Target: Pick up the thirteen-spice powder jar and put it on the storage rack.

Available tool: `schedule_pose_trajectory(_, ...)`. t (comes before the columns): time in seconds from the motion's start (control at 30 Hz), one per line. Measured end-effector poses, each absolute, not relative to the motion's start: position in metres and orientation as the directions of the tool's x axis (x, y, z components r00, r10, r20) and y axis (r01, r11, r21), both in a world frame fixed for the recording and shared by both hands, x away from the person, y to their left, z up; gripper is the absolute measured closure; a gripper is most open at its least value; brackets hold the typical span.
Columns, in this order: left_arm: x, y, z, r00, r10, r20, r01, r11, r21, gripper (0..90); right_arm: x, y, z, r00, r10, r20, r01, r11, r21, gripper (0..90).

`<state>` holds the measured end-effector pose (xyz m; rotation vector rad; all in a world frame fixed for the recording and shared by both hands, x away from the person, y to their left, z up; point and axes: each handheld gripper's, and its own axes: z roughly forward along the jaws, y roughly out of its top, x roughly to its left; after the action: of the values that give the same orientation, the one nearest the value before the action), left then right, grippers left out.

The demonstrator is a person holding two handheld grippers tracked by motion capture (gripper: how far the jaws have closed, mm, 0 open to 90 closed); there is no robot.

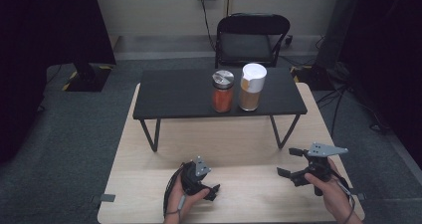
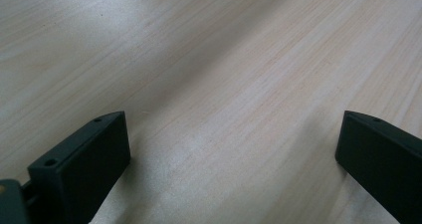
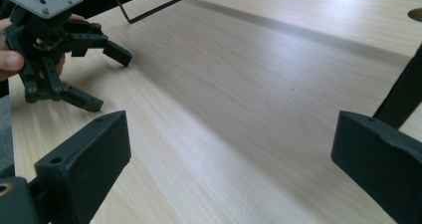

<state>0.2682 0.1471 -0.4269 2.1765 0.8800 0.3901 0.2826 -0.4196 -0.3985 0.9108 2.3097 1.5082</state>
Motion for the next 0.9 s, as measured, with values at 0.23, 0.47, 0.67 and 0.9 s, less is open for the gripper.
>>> schedule_pose_trajectory(0.23, 0.268, 0.147, -0.427, 0.718, 0.696, 0.003, 0.47, -0.488, 0.736, 0.1, 0.28, -0.426, -0.406, -0.764, 0.629, 0.143, 0.386, 0.268, 0.883, 1.2)
schedule_pose_trajectory(0.47, 0.268, 0.147, -0.427, 0.718, 0.696, 0.003, 0.47, -0.488, 0.736, 0.1, 0.277, -0.43, -0.412, -0.751, 0.644, 0.144, 0.399, 0.269, 0.877, 1.3)
schedule_pose_trajectory(0.67, 0.268, 0.147, -0.427, 0.718, 0.696, 0.003, 0.47, -0.488, 0.736, 0.1, 0.275, -0.432, -0.416, -0.744, 0.653, 0.141, 0.405, 0.273, 0.873, 1.4)
schedule_pose_trajectory(0.9, 0.268, 0.147, -0.427, 0.718, 0.696, 0.003, 0.47, -0.488, 0.736, 0.1, 0.273, -0.435, -0.422, -0.73, 0.668, 0.144, 0.42, 0.271, 0.866, 2.0)
